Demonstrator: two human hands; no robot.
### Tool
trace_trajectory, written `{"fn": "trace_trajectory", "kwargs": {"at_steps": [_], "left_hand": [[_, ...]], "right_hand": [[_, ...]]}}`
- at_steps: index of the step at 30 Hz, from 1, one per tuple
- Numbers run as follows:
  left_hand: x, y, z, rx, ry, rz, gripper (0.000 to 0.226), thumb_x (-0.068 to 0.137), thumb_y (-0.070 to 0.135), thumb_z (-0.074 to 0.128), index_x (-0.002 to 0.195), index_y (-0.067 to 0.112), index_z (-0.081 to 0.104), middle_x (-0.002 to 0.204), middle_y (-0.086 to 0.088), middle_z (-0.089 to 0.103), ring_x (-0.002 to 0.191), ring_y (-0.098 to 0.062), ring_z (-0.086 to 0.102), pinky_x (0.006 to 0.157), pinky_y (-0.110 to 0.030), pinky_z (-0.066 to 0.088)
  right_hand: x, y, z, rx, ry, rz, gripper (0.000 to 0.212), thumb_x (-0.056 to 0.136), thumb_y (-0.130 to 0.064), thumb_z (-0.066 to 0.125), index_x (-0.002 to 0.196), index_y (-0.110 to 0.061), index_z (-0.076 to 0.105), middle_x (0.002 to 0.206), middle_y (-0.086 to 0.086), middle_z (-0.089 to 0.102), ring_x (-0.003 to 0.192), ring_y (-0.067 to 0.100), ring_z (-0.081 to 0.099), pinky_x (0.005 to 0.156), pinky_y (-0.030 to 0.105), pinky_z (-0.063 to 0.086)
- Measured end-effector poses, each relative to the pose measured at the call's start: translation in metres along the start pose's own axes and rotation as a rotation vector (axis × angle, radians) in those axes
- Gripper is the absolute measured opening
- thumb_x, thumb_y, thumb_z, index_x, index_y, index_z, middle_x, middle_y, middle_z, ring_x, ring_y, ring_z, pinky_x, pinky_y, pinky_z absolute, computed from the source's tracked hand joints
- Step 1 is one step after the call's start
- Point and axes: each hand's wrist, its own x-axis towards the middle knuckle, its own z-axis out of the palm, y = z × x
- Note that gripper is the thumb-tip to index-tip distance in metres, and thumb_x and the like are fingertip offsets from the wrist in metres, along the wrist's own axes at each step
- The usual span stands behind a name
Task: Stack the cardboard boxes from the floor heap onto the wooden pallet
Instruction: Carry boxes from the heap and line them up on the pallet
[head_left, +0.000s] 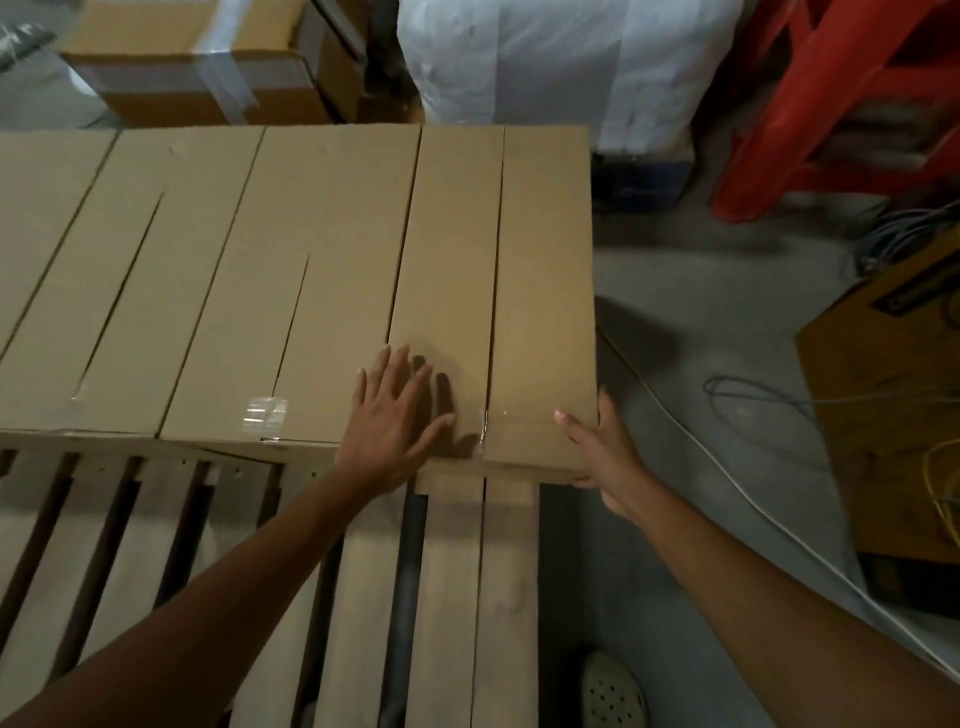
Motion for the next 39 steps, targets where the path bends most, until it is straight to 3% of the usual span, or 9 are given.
{"fn": "trace_trajectory", "kwargs": {"at_steps": [2, 6, 11, 14, 20, 23, 27, 36, 39], "left_hand": [[0.005, -0.017, -0.004, 0.028, 0.077, -0.048, 0.092, 0.088, 0.079, 0.016, 0.159, 0.022, 0.018, 0.168, -0.006, -0.004, 0.153, -0.023, -0.013, 0.123, -0.049, -0.006], [0.004, -0.041, 0.001, 0.121, 0.024, -0.076, 0.097, 0.086, 0.083, 0.004, 0.161, 0.021, 0.002, 0.167, -0.005, -0.013, 0.153, -0.024, -0.015, 0.124, -0.052, -0.003], [0.0, -0.042, 0.001, 0.154, -0.013, -0.034, 0.097, 0.088, 0.083, 0.006, 0.161, 0.019, 0.002, 0.168, -0.002, -0.014, 0.153, -0.026, -0.017, 0.124, -0.053, -0.002], [-0.004, -0.046, 0.001, 0.175, -0.023, 0.002, 0.097, 0.09, 0.083, 0.009, 0.161, 0.016, 0.005, 0.168, -0.002, -0.012, 0.153, -0.025, -0.017, 0.124, -0.055, 0.001], [-0.005, -0.049, 0.003, 0.27, -0.076, 0.042, 0.116, 0.081, 0.093, 0.021, 0.159, 0.009, 0.003, 0.167, -0.01, -0.011, 0.153, -0.031, -0.014, 0.123, -0.059, 0.007], [-0.004, -0.048, 0.003, 0.321, -0.092, 0.075, 0.119, 0.079, 0.095, 0.017, 0.159, 0.008, 0.004, 0.167, -0.013, -0.009, 0.154, -0.033, -0.011, 0.121, -0.061, 0.009], [-0.004, -0.046, 0.005, 0.335, -0.084, 0.057, 0.115, 0.081, 0.093, 0.014, 0.159, 0.01, 0.001, 0.167, -0.011, -0.01, 0.154, -0.03, -0.013, 0.123, -0.058, 0.005], [-0.007, -0.055, 0.008, 0.276, -0.032, 0.086, 0.108, 0.086, 0.088, 0.01, 0.16, 0.009, 0.003, 0.167, -0.011, -0.008, 0.154, -0.029, -0.009, 0.123, -0.056, 0.011], [-0.012, -0.062, 0.005, 0.294, -0.034, 0.095, 0.112, 0.084, 0.09, 0.011, 0.16, 0.008, 0.005, 0.167, -0.013, -0.007, 0.154, -0.031, -0.008, 0.123, -0.057, 0.011]], "right_hand": [[0.002, 0.002, -0.003, 0.002, -0.025, -0.001, 0.064, 0.097, -0.03, 0.063, 0.15, -0.039, 0.029, 0.13, -0.004, 0.053, 0.099, 0.011, 0.055, 0.061, 0.037, 0.051], [0.003, 0.004, -0.003, 0.002, -0.022, -0.021, 0.062, 0.097, -0.028, 0.063, 0.149, -0.039, 0.031, 0.128, -0.005, 0.055, 0.098, 0.009, 0.057, 0.06, 0.037, 0.052], [0.002, 0.005, -0.007, -0.084, -0.026, -0.044, 0.063, 0.096, -0.032, 0.064, 0.149, -0.039, 0.03, 0.128, -0.009, 0.058, 0.105, 0.014, 0.059, 0.084, 0.062, 0.054], [-0.001, 0.0, -0.007, -0.111, -0.064, -0.047, 0.062, 0.097, -0.032, 0.063, 0.148, -0.041, 0.028, 0.13, -0.008, 0.056, 0.109, 0.019, 0.059, 0.088, 0.064, 0.052], [0.023, -0.022, -0.02, -0.225, -0.107, -0.087, 0.096, 0.081, -0.037, 0.081, 0.154, -0.028, 0.018, 0.14, 0.001, 0.055, 0.119, 0.019, 0.058, 0.103, 0.051, 0.049], [0.042, -0.041, -0.002, -0.102, -0.008, -0.143, 0.093, 0.081, -0.034, 0.082, 0.153, -0.019, 0.026, 0.136, 0.0, 0.058, 0.118, 0.017, 0.059, 0.104, 0.045, 0.049], [0.046, -0.038, 0.011, -0.167, 0.118, -0.277, 0.079, 0.08, -0.031, 0.083, 0.145, -0.018, 0.04, 0.126, -0.006, 0.059, 0.113, 0.013, 0.059, 0.1, 0.031, 0.047], [0.052, -0.029, 0.01, -0.239, 0.112, -0.307, 0.086, 0.08, -0.038, 0.082, 0.15, -0.021, 0.034, 0.13, -0.008, 0.057, 0.117, 0.013, 0.058, 0.1, 0.034, 0.047], [0.051, -0.025, 0.016, -0.24, 0.111, -0.314, 0.087, 0.082, -0.037, 0.08, 0.152, -0.021, 0.031, 0.129, -0.012, 0.052, 0.116, 0.01, 0.054, 0.096, 0.028, 0.042]]}}
